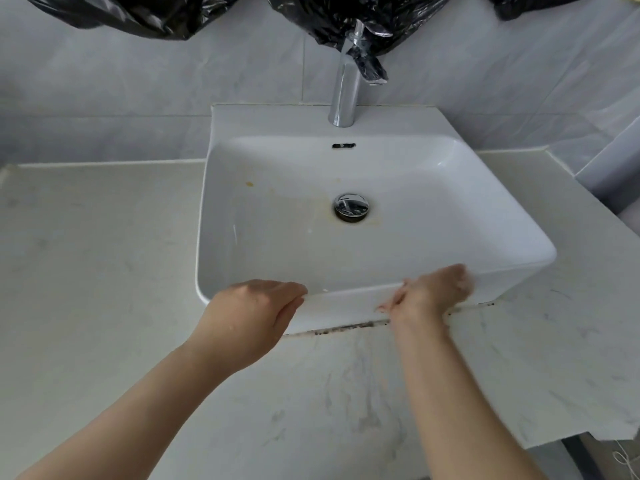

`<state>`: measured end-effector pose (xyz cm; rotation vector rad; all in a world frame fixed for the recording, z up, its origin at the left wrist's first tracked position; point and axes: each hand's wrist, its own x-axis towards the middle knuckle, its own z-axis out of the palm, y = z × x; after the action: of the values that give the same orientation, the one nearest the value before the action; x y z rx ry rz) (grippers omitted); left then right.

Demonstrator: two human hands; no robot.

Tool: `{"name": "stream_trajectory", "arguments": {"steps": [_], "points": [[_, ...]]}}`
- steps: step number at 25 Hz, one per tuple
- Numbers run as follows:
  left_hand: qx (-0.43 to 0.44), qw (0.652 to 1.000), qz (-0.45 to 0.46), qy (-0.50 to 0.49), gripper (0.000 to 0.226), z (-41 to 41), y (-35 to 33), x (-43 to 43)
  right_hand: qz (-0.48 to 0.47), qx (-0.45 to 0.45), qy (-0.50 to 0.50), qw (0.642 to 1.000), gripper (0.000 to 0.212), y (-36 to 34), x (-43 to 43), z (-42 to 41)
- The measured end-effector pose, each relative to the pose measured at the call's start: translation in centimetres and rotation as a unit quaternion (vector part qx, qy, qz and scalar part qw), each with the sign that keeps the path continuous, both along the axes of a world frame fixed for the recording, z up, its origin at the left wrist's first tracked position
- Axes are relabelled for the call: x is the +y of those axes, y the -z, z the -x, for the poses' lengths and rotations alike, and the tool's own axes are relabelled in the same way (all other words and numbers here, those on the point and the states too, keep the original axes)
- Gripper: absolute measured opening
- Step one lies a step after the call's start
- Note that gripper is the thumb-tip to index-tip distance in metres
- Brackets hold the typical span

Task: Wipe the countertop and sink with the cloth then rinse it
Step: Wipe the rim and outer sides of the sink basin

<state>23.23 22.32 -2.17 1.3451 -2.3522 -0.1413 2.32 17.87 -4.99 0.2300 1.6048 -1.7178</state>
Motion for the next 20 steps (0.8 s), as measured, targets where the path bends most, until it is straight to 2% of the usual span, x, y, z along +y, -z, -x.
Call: {"name": "stream_trajectory", "arguments": {"steps": [2,3,5,6,8,11,14,17,19,20], "points": [[0.008,1.000,0.003,0.008,0.034,0.1,0.2,-0.2,0.002,-0.012,-0.070,0.997,0.047,-0.3,1.4,-5.0],[0.009,1.000,0.004,0.013,0.034,0.1,0.2,-0.2,-0.005,-0.048,-0.115,0.992,0.046,-0.6,2.0,-7.0],[0.007,1.000,0.006,0.020,0.036,0.0,0.2,-0.2,0.010,-0.102,-0.172,0.980,0.057,-1.4,2.7,-7.8],[0.003,1.000,0.003,0.017,0.037,-0.3,0.1,-0.2,0.006,-0.081,-0.169,0.982,0.058,-1.3,2.6,-6.5],[0.001,1.000,0.004,-0.006,0.038,-1.1,0.1,0.0,0.017,-0.023,-0.089,0.996,0.055,-0.5,1.3,-2.8],[-0.002,0.999,0.030,-0.021,0.036,-2.0,0.4,0.4,0.015,-0.013,-0.028,0.999,0.055,-0.4,1.3,-2.0],[-0.023,0.997,0.061,-0.029,0.032,-1.9,0.8,0.6,0.013,-0.064,-0.134,0.989,0.052,-0.2,2.5,-10.2],[-0.028,0.994,0.092,-0.044,0.031,-3.2,0.9,0.8,0.033,-0.115,-0.267,0.956,0.069,-1.2,4.3,-13.3],[-0.023,0.994,0.090,-0.052,0.034,-4.4,0.9,1.0,0.009,-0.160,-0.278,0.947,0.079,-2.1,3.2,-10.6],[-0.023,0.995,0.080,-0.054,0.035,-4.6,0.9,1.1,0.018,-0.159,-0.236,0.959,0.079,-2.3,2.8,-8.5]]}}
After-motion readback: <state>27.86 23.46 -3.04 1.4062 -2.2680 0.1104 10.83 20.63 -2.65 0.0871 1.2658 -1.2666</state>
